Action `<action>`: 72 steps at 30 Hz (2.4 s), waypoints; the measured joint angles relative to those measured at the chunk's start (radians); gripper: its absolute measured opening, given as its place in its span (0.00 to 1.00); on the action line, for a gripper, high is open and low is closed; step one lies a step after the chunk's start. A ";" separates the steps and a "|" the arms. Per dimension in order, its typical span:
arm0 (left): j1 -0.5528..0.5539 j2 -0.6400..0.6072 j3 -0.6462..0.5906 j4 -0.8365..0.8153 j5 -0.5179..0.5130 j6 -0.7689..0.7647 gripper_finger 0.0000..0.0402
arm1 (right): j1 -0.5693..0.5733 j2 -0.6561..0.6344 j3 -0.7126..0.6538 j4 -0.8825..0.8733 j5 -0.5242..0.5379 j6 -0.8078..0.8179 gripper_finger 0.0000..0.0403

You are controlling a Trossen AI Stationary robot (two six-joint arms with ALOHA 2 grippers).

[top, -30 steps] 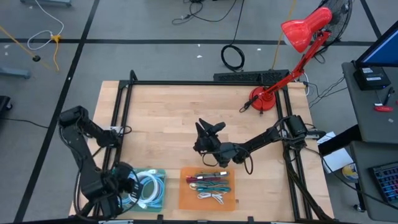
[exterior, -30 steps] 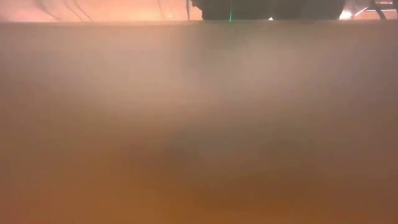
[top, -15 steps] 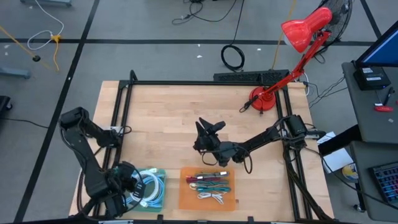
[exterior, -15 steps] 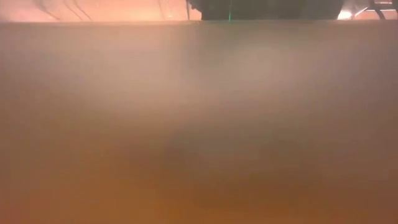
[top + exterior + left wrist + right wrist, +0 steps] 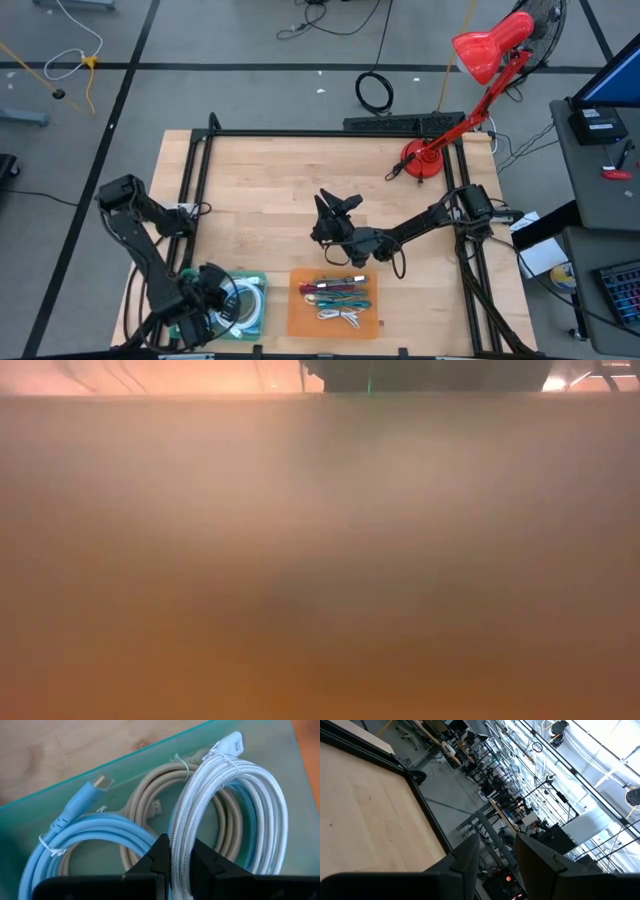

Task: Pick & Place USB Port
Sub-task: Put the white HDMI cable into the green bin, then return to Home Position

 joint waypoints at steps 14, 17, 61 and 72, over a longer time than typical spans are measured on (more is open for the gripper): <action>0.030 -0.028 -0.007 0.019 0.044 0.077 0.43 | 0.000 0.000 0.000 -0.007 0.000 0.021 0.29; 0.032 -0.067 -0.007 0.032 0.031 0.100 0.47 | 0.000 0.000 0.000 -0.007 0.000 0.020 0.29; 0.032 -0.210 -0.016 0.005 -0.872 0.565 0.49 | -0.382 -0.509 -0.463 -0.464 -1.255 1.055 0.00; 0.067 -0.209 -0.073 0.002 -0.871 0.513 0.49 | -0.517 -1.118 -0.957 -0.554 -1.440 1.226 0.00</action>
